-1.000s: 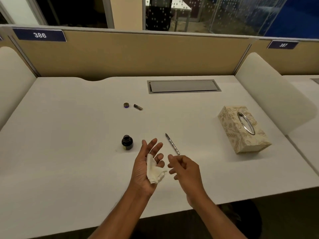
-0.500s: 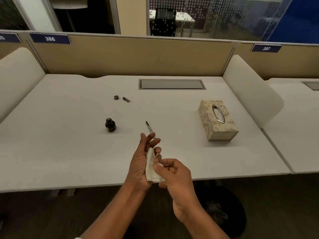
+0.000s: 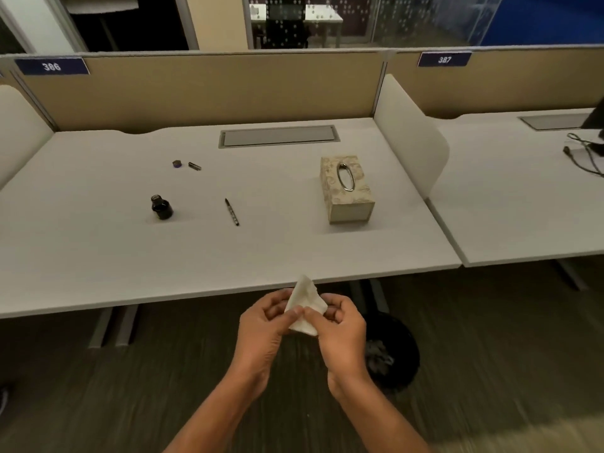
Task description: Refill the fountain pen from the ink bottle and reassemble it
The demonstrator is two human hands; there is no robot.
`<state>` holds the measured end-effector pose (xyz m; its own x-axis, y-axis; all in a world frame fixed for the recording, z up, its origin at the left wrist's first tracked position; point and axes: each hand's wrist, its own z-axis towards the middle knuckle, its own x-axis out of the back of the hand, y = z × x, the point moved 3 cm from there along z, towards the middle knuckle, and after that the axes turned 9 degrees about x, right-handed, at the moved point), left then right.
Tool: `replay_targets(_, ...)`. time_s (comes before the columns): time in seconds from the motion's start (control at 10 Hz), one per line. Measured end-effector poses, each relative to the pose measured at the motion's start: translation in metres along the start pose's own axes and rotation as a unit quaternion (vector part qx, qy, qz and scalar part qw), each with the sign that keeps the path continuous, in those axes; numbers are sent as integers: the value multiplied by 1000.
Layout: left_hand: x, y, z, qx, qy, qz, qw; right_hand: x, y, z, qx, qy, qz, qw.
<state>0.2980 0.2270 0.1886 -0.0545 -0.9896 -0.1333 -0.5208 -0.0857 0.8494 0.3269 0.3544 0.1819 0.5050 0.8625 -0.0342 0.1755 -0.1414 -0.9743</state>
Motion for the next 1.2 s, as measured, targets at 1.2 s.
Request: replay_targets(1.2, -81, -115, 96, -314, 57, 460, 829, 196, 249, 186, -248, 330, 114, 904)
